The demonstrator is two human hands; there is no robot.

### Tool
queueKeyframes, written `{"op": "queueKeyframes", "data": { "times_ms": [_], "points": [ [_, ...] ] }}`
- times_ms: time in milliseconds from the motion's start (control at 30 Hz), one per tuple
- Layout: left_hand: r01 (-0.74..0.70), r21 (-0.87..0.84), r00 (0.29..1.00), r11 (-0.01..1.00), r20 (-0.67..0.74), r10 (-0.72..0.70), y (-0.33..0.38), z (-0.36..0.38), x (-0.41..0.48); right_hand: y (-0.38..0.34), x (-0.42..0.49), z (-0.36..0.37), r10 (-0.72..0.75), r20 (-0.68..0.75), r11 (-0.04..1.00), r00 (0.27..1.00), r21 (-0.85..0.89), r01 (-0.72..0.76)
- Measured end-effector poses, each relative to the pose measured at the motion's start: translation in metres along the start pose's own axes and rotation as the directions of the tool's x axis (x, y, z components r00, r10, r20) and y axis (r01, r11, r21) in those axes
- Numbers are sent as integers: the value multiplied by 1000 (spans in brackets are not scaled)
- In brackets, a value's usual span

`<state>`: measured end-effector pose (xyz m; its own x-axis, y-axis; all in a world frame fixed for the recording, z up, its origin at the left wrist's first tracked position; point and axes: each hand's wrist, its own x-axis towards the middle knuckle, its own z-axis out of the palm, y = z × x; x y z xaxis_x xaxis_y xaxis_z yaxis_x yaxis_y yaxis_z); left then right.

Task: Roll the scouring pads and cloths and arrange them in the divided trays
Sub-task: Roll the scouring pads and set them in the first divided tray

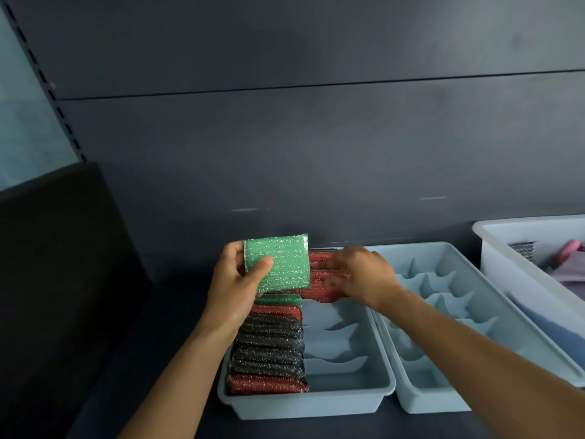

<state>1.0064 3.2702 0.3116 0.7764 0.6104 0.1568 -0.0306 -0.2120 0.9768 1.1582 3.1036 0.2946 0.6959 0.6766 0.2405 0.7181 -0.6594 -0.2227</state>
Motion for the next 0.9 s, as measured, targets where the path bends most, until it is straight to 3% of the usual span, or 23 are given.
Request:
{"op": "queueKeyframes", "data": {
  "times_ms": [67,133,200,300,400,467,567,700,900],
  "points": [
    [-41,17,996,999,77,40,2,0,-1,-2,-2,-13,57,-134,903,989,429,6],
    [-70,-4,987,998,144,70,5,8,-4,-13,-5,-28,-70,-108,803,992,584,121],
    [-106,-15,978,994,179,106,6,18,-6,-23,-9,-33,-174,-39,824,984,542,167],
    [-174,167,963,971,237,131,-2,24,-10,-15,-14,-32,-97,-31,923,995,372,102],
    [-268,569,928,778,370,49,-19,20,-13,-5,-25,-27,-27,9,987,1000,156,25],
    [-283,680,913,677,406,-26,-24,19,-17,-8,-30,-21,-34,35,999,999,-18,35],
    [-283,704,912,652,407,-43,-26,20,-19,-13,-28,-6,-59,46,985,997,-158,65],
    [-291,701,906,651,420,-47,-26,20,-20,-10,-22,15,-117,24,972,993,-204,120],
    [-289,709,911,643,410,-41,-20,25,-12,-2,-22,12,-185,41,980,982,-67,188]
  ]
}}
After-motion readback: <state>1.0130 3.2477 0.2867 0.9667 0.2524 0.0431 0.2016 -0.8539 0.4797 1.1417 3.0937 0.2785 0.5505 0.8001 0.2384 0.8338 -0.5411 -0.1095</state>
